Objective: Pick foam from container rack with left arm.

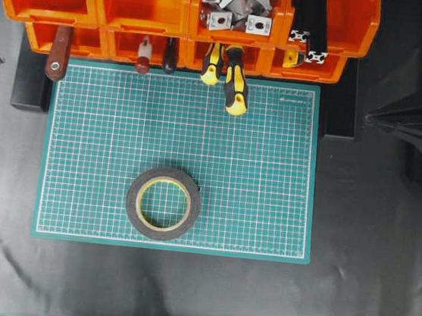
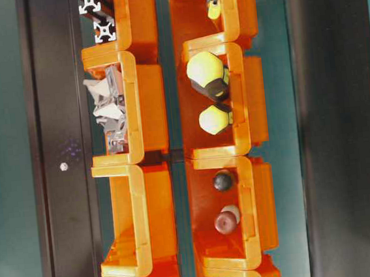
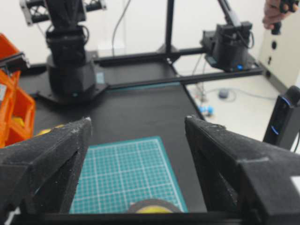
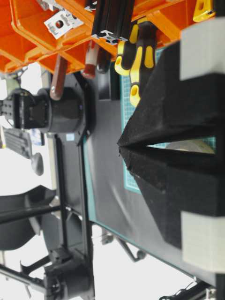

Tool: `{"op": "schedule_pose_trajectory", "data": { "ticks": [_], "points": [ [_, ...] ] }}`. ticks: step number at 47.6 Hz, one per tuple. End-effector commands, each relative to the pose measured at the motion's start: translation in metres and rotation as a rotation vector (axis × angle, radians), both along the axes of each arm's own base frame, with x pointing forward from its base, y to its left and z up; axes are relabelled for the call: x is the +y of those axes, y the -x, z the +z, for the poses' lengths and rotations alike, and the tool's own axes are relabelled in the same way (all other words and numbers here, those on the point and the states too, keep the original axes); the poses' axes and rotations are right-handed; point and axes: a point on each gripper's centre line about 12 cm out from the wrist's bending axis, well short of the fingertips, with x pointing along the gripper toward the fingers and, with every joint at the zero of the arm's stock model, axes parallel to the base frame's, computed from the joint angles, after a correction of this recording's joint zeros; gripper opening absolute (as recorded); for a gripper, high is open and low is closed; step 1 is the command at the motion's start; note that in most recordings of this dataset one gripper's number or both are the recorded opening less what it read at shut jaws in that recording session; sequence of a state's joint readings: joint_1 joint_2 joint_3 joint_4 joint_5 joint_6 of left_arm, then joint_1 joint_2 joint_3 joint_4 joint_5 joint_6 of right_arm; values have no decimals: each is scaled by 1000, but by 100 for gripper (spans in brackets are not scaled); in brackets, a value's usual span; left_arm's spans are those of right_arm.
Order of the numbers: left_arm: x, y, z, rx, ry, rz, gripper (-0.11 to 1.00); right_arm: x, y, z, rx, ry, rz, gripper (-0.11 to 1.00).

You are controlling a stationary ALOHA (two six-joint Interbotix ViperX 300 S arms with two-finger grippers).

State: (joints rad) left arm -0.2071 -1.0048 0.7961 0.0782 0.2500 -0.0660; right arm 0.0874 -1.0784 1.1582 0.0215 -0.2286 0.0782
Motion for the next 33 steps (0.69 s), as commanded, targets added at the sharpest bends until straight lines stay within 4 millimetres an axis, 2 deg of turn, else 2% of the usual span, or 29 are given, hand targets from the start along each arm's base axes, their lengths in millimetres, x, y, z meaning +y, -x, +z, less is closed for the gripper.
{"op": "schedule_pose_trajectory", "data": {
  "ticks": [1, 11, 33],
  "points": [
    [0, 2, 4, -23, 5, -1, 77, 1, -2, 13, -30, -4, 3, -1],
    [2, 5, -3, -18, 11, 7, 77, 1, -1, 14, -39, 1, 4, -1],
    [8, 12, -5, -29, 20, 30, 77, 1, 2, 23, -104, 6, 4, -1]
  ]
}}
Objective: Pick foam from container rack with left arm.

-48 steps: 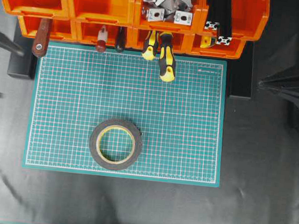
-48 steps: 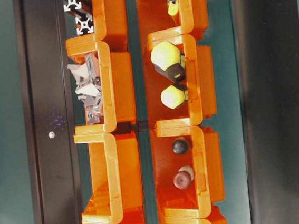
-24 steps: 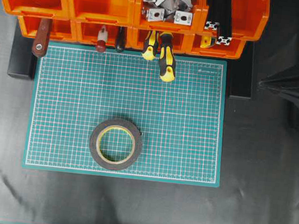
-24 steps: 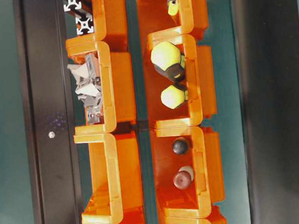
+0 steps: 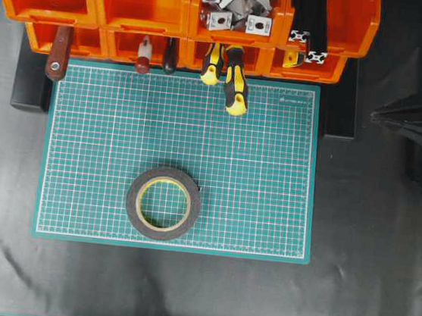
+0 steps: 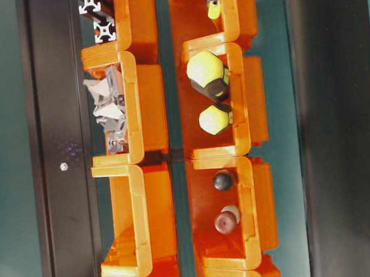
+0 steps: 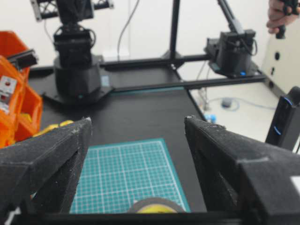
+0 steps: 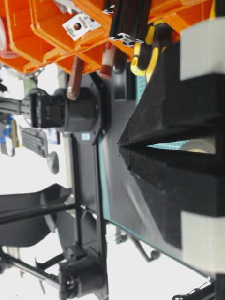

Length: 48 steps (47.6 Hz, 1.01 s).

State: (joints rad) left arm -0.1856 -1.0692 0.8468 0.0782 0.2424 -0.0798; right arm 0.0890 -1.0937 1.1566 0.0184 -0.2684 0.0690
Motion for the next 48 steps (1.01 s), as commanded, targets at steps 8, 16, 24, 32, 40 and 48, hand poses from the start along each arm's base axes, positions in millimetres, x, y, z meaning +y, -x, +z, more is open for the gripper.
{"op": "schedule_pose_trajectory", "data": {
  "ticks": [8, 16, 24, 32, 40, 48],
  "points": [
    [2, -2, 1, -2, 26, 10, 77, 0, -1, 15, -46, -3, 1, -1],
    [2, -5, -7, 29, 65, 15, 77, 0, -1, 15, -46, -3, 1, -1],
    [1, -5, -7, 32, 72, 12, 77, 0, -1, 15, -44, -2, 1, -1],
    [2, -5, -8, 36, 67, 16, 77, 0, -1, 14, -43, -2, 1, -1],
    [2, -5, -8, 36, 60, 18, 77, 1, -1, 14, -43, -4, 3, -1],
    [2, -4, -9, 42, 75, 18, 77, 0, -1, 14, -43, -2, 1, -1]
  ]
}}
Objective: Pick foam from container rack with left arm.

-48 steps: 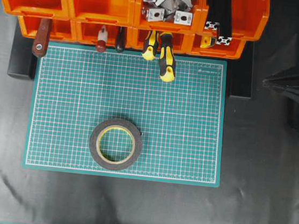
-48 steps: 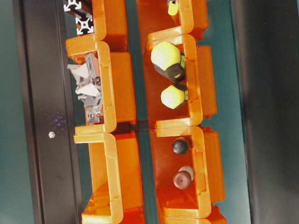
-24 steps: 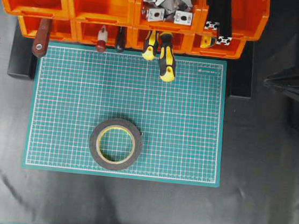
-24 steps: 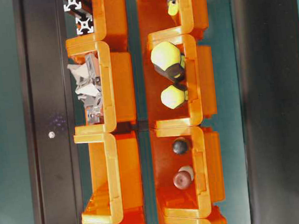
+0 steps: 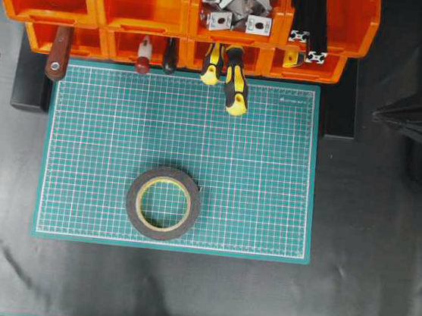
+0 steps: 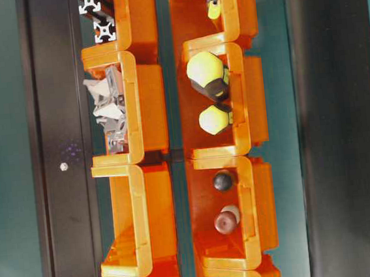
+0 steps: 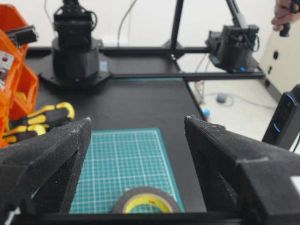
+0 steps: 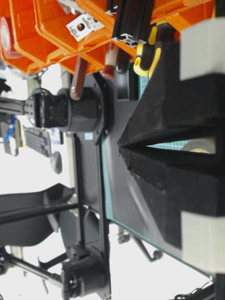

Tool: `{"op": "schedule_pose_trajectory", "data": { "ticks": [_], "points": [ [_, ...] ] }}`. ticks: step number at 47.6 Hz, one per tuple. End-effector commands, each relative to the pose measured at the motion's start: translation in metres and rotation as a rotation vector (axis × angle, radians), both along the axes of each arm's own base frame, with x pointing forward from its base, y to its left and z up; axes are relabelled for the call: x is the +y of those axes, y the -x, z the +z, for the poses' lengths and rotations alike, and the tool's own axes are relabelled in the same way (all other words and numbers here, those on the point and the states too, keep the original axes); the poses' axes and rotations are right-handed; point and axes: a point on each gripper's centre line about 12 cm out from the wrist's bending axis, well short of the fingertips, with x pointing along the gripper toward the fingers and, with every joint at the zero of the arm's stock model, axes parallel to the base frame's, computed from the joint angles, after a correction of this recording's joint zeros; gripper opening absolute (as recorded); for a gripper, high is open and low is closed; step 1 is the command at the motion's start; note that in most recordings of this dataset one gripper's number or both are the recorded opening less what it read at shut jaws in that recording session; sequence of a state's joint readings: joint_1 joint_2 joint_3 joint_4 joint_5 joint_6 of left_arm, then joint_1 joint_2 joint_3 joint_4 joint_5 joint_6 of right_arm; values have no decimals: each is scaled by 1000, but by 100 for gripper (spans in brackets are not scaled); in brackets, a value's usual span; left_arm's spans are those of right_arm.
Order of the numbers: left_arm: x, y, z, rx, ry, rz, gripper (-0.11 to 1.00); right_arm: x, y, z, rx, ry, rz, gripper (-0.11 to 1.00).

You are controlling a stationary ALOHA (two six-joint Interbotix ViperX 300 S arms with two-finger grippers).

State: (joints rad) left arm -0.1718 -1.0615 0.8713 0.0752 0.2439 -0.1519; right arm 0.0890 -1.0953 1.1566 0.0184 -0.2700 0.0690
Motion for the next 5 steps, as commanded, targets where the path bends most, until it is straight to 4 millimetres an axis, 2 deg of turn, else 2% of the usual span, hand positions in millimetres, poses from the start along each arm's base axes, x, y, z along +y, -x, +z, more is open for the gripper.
{"op": "schedule_pose_trajectory", "data": {
  "ticks": [1, 5],
  "points": [
    [0, 0, 3, -5, 7, 3, 77, 0, -1, 14, -43, -2, 1, -1],
    [1, 2, 3, -4, 5, 3, 76, 1, -1, 14, -41, -2, 3, -1]
  ]
}}
